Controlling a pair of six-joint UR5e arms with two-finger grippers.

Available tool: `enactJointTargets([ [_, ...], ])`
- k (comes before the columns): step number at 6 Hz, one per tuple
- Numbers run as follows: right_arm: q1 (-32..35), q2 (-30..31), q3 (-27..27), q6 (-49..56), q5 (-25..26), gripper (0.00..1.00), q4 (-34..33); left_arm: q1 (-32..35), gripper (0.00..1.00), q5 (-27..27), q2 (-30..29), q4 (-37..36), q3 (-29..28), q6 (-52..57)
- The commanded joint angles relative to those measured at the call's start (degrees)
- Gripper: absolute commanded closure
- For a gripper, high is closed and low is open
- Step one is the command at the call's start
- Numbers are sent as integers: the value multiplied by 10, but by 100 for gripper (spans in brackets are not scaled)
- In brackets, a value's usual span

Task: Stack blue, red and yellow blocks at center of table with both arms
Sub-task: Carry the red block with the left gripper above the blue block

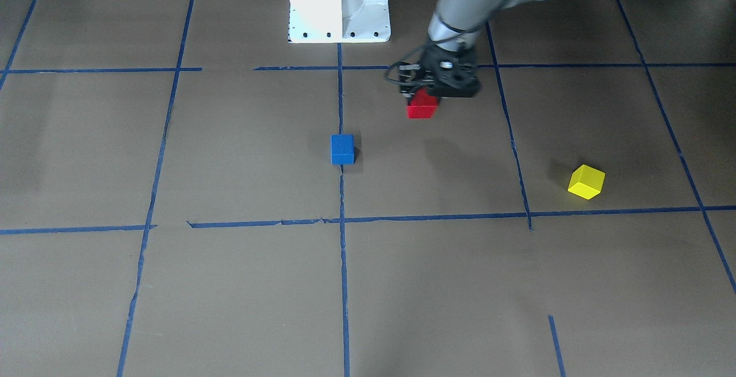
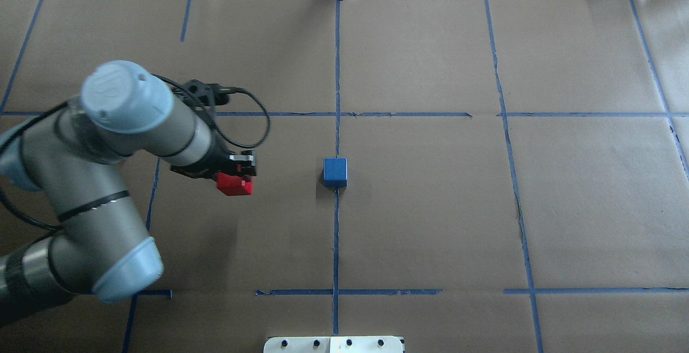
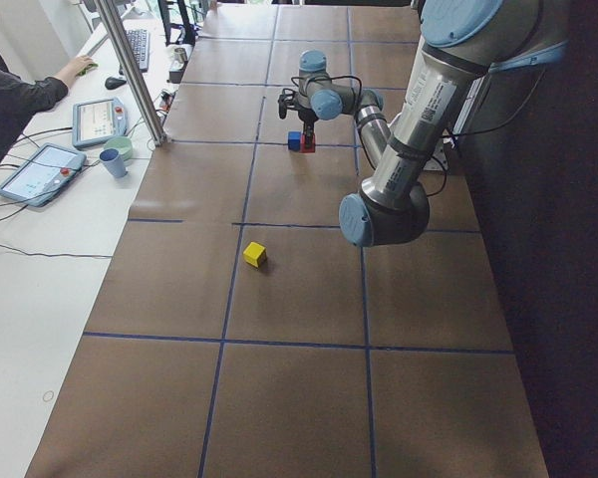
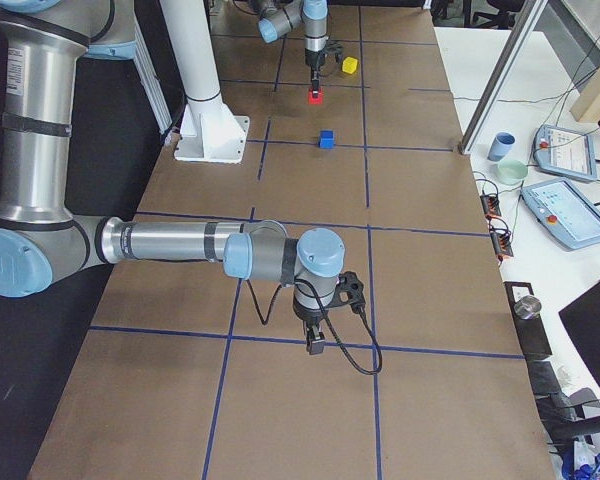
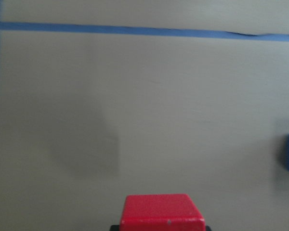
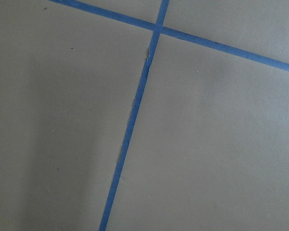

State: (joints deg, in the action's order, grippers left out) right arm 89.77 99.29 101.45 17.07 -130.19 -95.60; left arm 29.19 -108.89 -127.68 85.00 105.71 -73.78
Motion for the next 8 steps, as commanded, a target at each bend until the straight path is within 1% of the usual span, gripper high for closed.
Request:
enactJointTargets([
  [1, 1, -1, 0, -1, 0, 0, 1, -19, 100, 15, -89, -9, -91, -29],
  [2, 1, -2, 0, -3, -1, 0, 1, -19, 100, 15, -99, -7, -102, -28],
  [3, 1, -2, 1, -3, -1, 0, 1, -19, 100, 15, -126, -6, -144, -26],
  [4, 1, -4, 0, -3, -1, 0, 1, -19, 100, 26, -139, -5, -162, -27],
  [6, 1, -4, 0, -3, -1, 0, 1, -19, 100, 27, -153, 32, -195, -29],
  [8, 1, -4, 0, -3, 0, 0, 1, -15, 100, 28, -151, 33, -198, -26],
])
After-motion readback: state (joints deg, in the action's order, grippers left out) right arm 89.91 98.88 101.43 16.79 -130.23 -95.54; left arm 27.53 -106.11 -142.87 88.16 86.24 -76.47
